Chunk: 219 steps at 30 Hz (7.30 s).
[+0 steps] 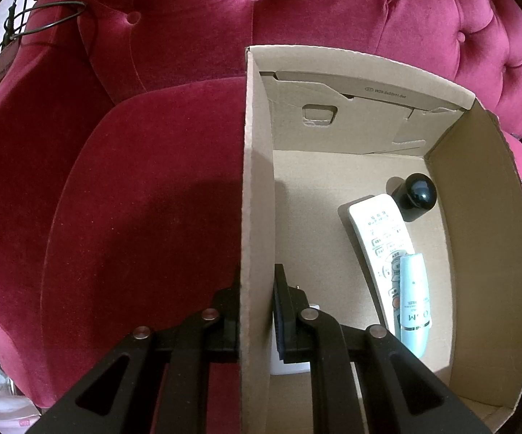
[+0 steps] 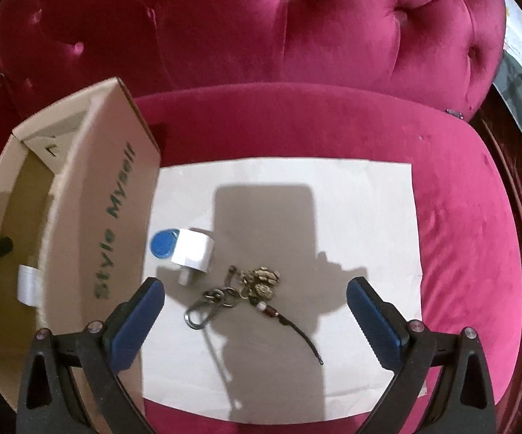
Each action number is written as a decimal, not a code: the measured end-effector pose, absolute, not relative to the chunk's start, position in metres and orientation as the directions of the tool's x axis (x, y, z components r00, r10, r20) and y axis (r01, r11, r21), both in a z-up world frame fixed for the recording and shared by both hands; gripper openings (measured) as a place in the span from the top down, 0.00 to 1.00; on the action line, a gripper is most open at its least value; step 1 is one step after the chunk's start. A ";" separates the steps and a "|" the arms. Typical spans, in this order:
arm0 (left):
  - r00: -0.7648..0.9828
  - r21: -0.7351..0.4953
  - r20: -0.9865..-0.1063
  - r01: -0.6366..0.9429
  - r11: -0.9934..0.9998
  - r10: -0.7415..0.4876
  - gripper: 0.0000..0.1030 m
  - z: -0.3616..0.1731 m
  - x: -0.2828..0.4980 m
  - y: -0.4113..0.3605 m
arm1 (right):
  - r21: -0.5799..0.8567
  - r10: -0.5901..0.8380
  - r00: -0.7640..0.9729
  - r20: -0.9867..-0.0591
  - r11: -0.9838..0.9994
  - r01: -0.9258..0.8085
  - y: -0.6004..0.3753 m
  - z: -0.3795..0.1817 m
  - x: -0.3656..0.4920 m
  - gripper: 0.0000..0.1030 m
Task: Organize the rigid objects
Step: 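Move the right gripper back over the metal keychain, then close the right gripper on the metal keychain and lift it, then carry the metal keychain into the box with the right gripper, then open the right gripper to drop the keychain beside the bottle, then move the right gripper back over the white charger plug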
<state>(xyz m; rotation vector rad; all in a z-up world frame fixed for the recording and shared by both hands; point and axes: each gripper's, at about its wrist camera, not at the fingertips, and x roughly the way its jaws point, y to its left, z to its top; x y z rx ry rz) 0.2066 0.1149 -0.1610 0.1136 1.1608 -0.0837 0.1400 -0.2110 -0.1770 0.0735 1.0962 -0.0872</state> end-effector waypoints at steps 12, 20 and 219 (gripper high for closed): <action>0.396 0.041 -0.918 0.123 0.992 -0.011 0.87 -0.162 0.206 0.117 | 0.036 -0.017 0.432 -0.902 0.993 0.115 -0.218 -0.214 0.135 0.00; 0.397 0.042 -0.918 0.121 0.992 -0.010 0.87 -0.163 0.207 0.117 | 0.035 -0.017 0.426 -0.905 0.993 0.114 -0.214 -0.223 0.140 0.00; 0.395 0.035 -0.919 0.123 0.992 -0.017 0.87 -0.164 0.208 0.120 | 0.015 0.046 0.533 -0.845 0.998 -0.061 -0.079 -0.089 0.161 0.00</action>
